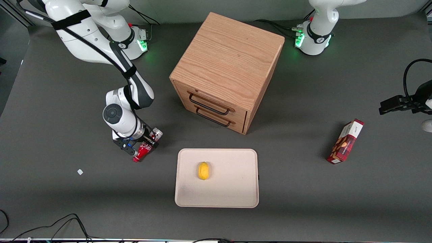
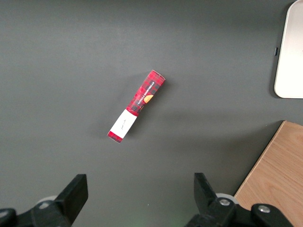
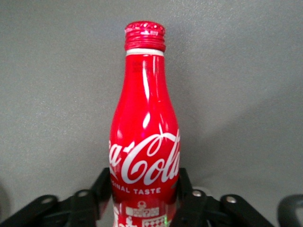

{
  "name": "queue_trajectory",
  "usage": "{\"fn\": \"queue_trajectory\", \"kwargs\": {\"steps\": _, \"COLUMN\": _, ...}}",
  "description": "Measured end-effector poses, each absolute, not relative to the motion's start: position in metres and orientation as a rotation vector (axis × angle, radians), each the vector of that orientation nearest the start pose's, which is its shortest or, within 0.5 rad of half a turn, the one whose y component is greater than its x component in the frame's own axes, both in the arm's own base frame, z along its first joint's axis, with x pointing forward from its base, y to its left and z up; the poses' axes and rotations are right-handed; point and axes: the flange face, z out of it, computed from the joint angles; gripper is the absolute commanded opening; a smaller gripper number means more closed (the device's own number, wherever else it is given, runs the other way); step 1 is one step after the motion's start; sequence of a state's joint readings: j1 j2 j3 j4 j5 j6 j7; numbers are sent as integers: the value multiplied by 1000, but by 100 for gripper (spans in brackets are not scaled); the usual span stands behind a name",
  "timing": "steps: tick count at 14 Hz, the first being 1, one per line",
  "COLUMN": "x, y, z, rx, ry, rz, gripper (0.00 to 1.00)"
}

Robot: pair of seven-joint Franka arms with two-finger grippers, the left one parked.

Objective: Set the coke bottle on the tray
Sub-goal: 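Lower the right gripper and close it around the bottle's body, then lift the bottle with the right gripper off the table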

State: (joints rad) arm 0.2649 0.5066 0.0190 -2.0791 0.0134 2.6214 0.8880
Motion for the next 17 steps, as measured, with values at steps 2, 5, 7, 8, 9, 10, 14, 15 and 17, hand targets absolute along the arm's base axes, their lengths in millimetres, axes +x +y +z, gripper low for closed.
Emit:
{"fn": "queue_trajectory", "kwargs": {"steps": 2, "x": 567, "y": 165, "z": 183, "rx": -2962, "ry": 945, "rz": -34, "gripper": 0}}
{"fn": "queue_trajectory", "kwargs": {"steps": 5, "x": 567, "y": 165, "z": 183, "rx": -2962, "ry": 944, "rz": -34, "gripper": 0}}
{"fn": "queue_trajectory", "kwargs": {"steps": 7, "x": 567, "y": 165, "z": 184, "rx": -2961, "ry": 944, "rz": -35, "gripper": 0}}
{"fn": "queue_trajectory", "kwargs": {"steps": 8, "x": 568, "y": 165, "z": 185, "rx": -2960, "ry": 944, "rz": -40, "gripper": 0}}
{"fn": "queue_trajectory", "kwargs": {"steps": 9, "x": 569, "y": 164, "z": 189, "rx": -2959, "ry": 945, "rz": -45, "gripper": 0}}
{"fn": "queue_trajectory", "kwargs": {"steps": 10, "x": 572, "y": 163, "z": 198, "rx": -2962, "ry": 946, "rz": -43, "gripper": 0}}
{"fn": "queue_trajectory", "kwargs": {"steps": 14, "x": 575, "y": 148, "z": 278, "rx": -2990, "ry": 973, "rz": 22, "gripper": 0}}
{"fn": "queue_trajectory", "kwargs": {"steps": 15, "x": 573, "y": 141, "z": 302, "rx": -2998, "ry": 974, "rz": 41, "gripper": 0}}
{"fn": "queue_trajectory", "kwargs": {"steps": 17, "x": 567, "y": 133, "z": 351, "rx": -3022, "ry": 960, "rz": 92, "gripper": 0}}
